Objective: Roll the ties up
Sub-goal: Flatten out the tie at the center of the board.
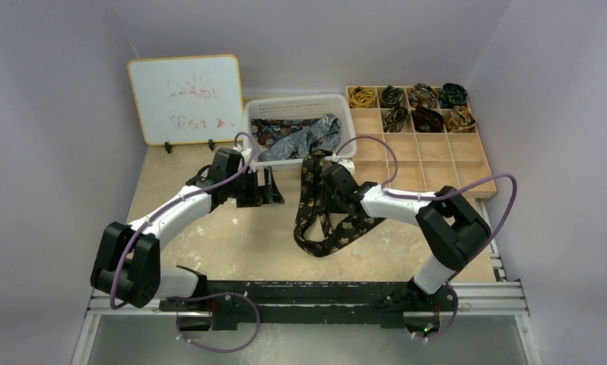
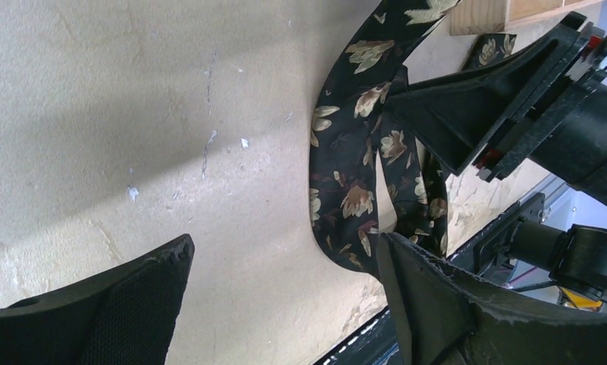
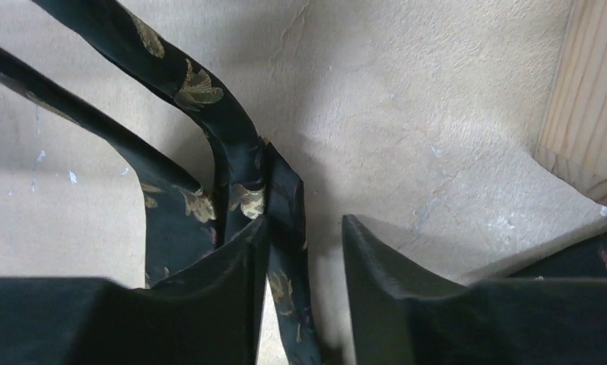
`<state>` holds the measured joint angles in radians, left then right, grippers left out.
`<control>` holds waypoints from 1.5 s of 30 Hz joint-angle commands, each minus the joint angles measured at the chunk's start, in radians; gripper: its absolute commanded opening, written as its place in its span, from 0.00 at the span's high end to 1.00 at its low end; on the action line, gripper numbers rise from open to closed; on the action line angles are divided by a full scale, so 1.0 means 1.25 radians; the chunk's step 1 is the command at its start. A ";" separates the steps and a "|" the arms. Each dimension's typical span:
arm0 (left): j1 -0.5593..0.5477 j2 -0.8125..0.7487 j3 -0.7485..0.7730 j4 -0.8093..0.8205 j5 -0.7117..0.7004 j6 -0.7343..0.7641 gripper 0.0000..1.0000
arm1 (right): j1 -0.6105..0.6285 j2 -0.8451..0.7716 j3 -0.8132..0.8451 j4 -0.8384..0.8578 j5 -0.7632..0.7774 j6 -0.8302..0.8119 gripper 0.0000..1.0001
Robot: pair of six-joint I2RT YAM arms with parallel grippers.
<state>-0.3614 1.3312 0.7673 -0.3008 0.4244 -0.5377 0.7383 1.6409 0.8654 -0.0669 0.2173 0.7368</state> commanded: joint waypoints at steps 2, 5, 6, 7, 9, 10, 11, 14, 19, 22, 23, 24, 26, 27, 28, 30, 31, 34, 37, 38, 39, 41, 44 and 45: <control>-0.010 0.032 0.060 0.019 0.022 0.044 0.13 | -0.002 0.020 -0.001 -0.011 0.044 -0.010 0.79; -0.037 0.057 0.074 0.030 0.017 0.051 0.14 | -0.002 -0.034 -0.034 -0.033 0.061 0.024 0.87; -0.047 0.067 0.084 0.030 0.006 0.053 0.14 | -0.002 -0.062 -0.043 -0.039 0.077 0.039 0.88; -0.060 0.077 0.096 0.030 -0.004 0.054 0.14 | -0.003 -0.090 -0.057 -0.048 0.102 0.061 0.91; -0.082 0.097 0.121 0.030 -0.032 0.055 0.14 | -0.006 -0.145 -0.093 -0.068 0.149 0.107 0.99; -0.091 0.108 0.139 0.027 -0.042 0.051 0.14 | -0.010 -0.168 -0.110 -0.075 0.161 0.131 1.00; -0.108 0.117 0.161 0.030 -0.047 0.049 0.14 | -0.016 -0.198 -0.125 -0.080 0.165 0.152 1.00; -0.153 0.151 0.214 0.034 -0.111 0.049 0.14 | -0.026 -0.253 -0.185 -0.076 0.176 0.215 1.00; -0.211 0.233 0.331 -0.001 -0.219 0.064 0.13 | -0.040 -0.326 -0.247 -0.085 0.176 0.282 1.00; -0.250 0.302 0.414 -0.047 -0.303 0.083 0.13 | -0.039 -0.368 -0.260 -0.084 0.182 0.295 1.00; -0.263 0.319 0.447 -0.062 -0.324 0.087 0.12 | -0.040 -0.372 -0.261 -0.085 0.184 0.295 1.00; -0.276 0.342 0.479 -0.084 -0.354 0.093 0.12 | -0.040 -0.376 -0.259 -0.090 0.190 0.294 1.00; -0.301 0.395 0.531 -0.123 -0.413 0.095 0.12 | -0.040 -0.382 -0.251 -0.106 0.195 0.295 1.00; -0.310 0.407 0.558 -0.150 -0.446 0.091 0.12 | -0.041 -0.386 -0.249 -0.107 0.195 0.294 1.00; -0.317 0.429 0.581 -0.181 -0.471 0.081 0.12 | -0.041 -0.390 -0.249 -0.107 0.196 0.294 1.00; -0.331 0.457 0.614 -0.220 -0.535 0.075 0.12 | -0.040 -0.401 -0.248 -0.108 0.191 0.292 1.00; -0.338 0.469 0.628 -0.236 -0.567 0.073 0.12 | -0.040 -0.407 -0.247 -0.109 0.191 0.291 1.00; -0.361 0.507 0.677 -0.281 -0.655 0.071 0.12 | -0.040 -0.419 -0.245 -0.111 0.189 0.287 1.00; -0.385 0.547 0.728 -0.322 -0.723 0.066 0.15 | -0.041 -0.423 -0.242 -0.110 0.184 0.285 1.00; -0.392 0.558 0.743 -0.331 -0.742 0.064 0.16 | -0.040 -0.423 -0.242 -0.111 0.182 0.285 1.00; -0.398 0.571 0.756 -0.339 -0.758 0.061 0.17 | -0.040 -0.424 -0.242 -0.110 0.183 0.284 1.00; -0.402 0.586 0.776 -0.343 -0.772 0.058 0.19 | -0.040 -0.425 -0.243 -0.109 0.184 0.281 1.00; -0.405 0.616 0.810 -0.355 -0.772 0.054 0.19 | -0.040 -0.429 -0.244 -0.117 0.186 0.282 1.00; -0.405 0.620 0.814 -0.352 -0.778 0.054 0.19 | -0.040 -0.433 -0.246 -0.118 0.187 0.283 1.00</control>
<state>-0.8623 2.0796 1.7138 -0.7055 -0.4721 -0.4538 0.6907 1.1244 0.5400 -0.1913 0.4103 1.0767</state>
